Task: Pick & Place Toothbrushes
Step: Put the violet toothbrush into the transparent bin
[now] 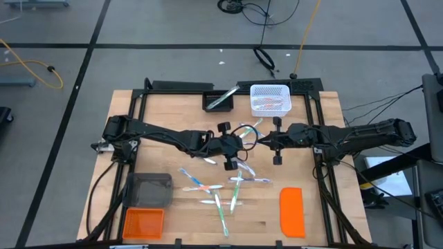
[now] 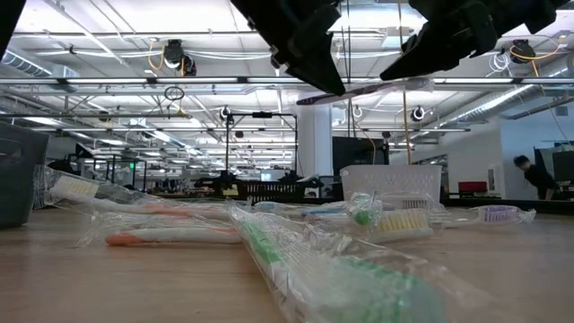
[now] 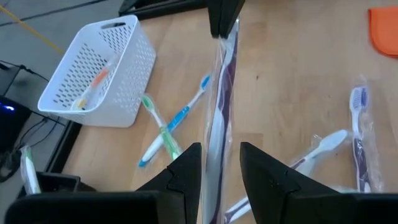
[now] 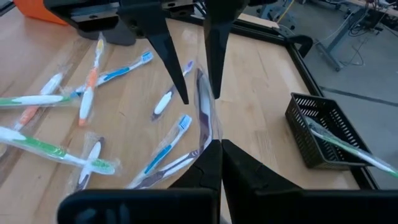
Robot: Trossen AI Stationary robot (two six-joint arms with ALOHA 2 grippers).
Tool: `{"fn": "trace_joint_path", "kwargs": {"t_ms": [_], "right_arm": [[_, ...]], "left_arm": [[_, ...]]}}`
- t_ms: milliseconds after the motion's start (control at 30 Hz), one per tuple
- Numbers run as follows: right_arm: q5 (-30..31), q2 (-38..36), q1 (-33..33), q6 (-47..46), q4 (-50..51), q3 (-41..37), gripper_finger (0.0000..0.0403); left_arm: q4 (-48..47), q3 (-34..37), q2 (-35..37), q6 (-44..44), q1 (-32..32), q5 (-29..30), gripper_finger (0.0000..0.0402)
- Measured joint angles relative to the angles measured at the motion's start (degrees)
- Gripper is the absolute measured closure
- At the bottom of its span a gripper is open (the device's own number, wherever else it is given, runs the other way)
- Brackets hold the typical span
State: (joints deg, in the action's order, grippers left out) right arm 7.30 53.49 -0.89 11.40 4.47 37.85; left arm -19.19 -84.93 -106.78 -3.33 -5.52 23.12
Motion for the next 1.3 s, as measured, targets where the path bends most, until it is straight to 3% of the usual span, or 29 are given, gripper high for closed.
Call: {"fn": "trace_joint_path", "kwargs": {"t_ms": [200, 433, 533, 667, 900, 1033, 1300], "right_arm": [[-0.06, 0.0, 0.0, -0.13, 0.0, 0.0, 0.0403], [-1.44, 0.0, 0.01, -0.1, -0.99, 0.0, 0.0403], [-1.63, -0.01, 0.0, -0.03, -2.23, 0.0, 0.0403], [-1.61, -0.02, 0.02, 0.42, -2.47, 0.0, 0.0403], [-1.61, -0.02, 0.02, 0.26, -2.21, 0.0, 0.0403], [-1.59, -0.02, 0.02, 0.24, -2.14, 0.0, 0.0403], [-1.46, -0.02, 0.02, 0.24, -2.21, 0.0, 0.0403]], "left_arm": [[-0.86, 0.0, 0.0, -0.52, 0.1, 0.03, 0.0279], [-1.13, 0.0, 0.0, 0.92, 1.24, -1.07, 0.0209], [-2.34, 0.0, 0.0, 1.05, 1.65, -2.5, 0.02], [-4.19, 0.0, 0.0, 3.15, 1.75, -3.12, 0.0237], [-5.42, 0.0, 0.0, 4.07, 1.64, -6.76, 0.0387], [-6.79, 0.0, 0.0, 5.64, 1.6, -7.05, 0.0392], [-19.51, 0.0, -0.02, 13.06, 0.65, -4.08, 0.0396]]}}
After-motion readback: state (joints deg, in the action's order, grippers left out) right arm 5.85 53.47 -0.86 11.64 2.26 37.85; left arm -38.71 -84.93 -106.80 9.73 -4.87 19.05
